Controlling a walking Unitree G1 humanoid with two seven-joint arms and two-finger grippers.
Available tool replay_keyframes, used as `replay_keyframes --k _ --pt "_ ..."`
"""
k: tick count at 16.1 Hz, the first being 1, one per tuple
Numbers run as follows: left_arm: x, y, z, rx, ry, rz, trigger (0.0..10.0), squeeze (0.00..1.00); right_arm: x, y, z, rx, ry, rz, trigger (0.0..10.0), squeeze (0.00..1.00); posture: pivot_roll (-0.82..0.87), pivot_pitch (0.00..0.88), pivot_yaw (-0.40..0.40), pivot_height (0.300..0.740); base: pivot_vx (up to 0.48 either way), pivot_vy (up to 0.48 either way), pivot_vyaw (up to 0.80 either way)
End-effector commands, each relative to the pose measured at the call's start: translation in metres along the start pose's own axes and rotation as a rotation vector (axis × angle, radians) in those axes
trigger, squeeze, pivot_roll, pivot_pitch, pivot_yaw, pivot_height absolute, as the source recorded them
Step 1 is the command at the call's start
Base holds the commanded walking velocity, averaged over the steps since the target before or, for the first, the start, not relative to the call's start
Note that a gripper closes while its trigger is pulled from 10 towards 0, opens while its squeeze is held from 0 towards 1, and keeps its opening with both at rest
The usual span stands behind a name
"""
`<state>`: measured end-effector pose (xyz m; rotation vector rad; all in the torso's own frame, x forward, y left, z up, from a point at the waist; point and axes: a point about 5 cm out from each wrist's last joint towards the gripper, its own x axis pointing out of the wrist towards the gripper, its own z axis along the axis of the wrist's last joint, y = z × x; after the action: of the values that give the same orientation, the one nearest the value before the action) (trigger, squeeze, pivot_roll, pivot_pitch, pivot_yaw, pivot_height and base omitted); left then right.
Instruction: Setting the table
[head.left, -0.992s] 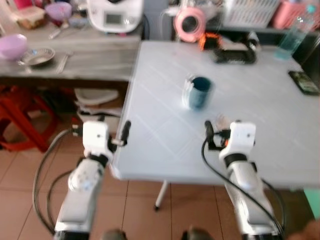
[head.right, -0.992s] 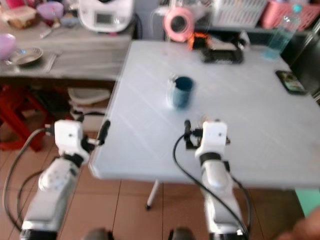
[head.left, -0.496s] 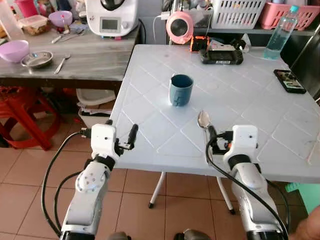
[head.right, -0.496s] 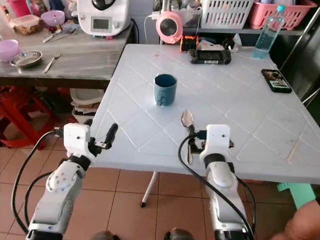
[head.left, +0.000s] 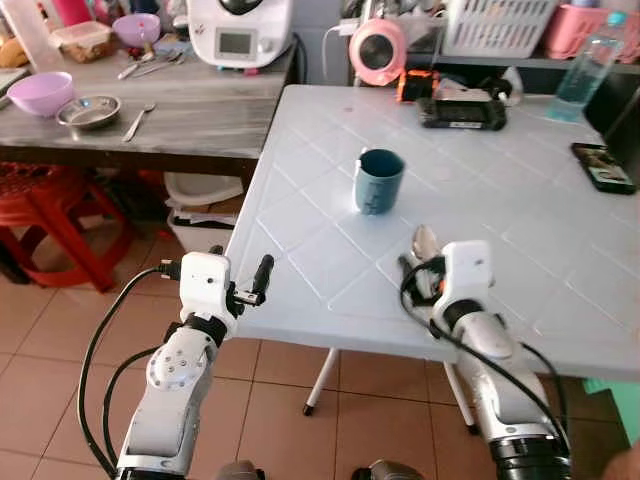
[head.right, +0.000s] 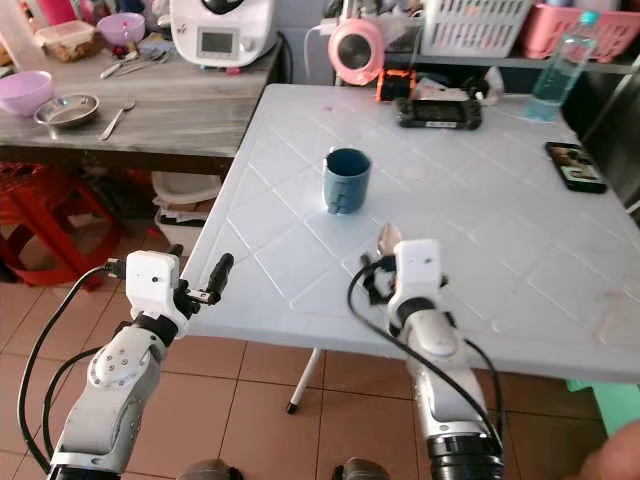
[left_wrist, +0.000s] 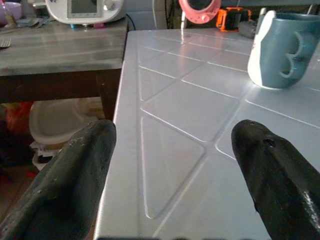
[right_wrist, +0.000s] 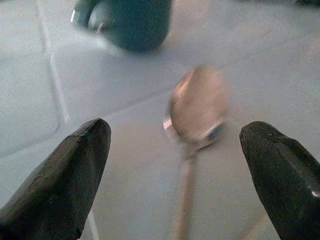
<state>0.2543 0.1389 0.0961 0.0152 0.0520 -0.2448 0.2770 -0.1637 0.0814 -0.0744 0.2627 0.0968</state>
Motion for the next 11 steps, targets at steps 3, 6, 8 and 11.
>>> replay_keyframes --k 3,6,8,11 --pt "-0.0042 0.0021 0.0011 0.017 0.015 -0.020 10.0 0.00 0.0030 0.0033 -0.0005 0.007 0.018 0.029 10.0 0.00 0.00 0.019 0.028 0.740 0.000 0.000 0.00" --pt "-0.0067 0.0026 0.0011 0.024 0.026 -0.037 10.0 0.00 0.0046 0.0059 -0.0025 0.059 0.049 0.021 10.0 0.00 0.00 0.028 0.034 0.740 0.000 0.000 0.00" --pt "-0.0068 0.0032 0.0013 0.024 0.028 -0.038 10.0 0.00 0.0035 0.0066 -0.0025 0.059 0.050 0.017 10.0 0.00 0.00 0.029 0.035 0.740 0.000 0.000 0.00" --pt "-0.0056 0.0021 0.0018 0.025 0.032 -0.049 10.0 0.00 -0.0012 0.0067 -0.0018 0.071 0.030 -0.017 10.0 0.00 0.00 0.028 0.036 0.740 0.000 0.000 0.00"
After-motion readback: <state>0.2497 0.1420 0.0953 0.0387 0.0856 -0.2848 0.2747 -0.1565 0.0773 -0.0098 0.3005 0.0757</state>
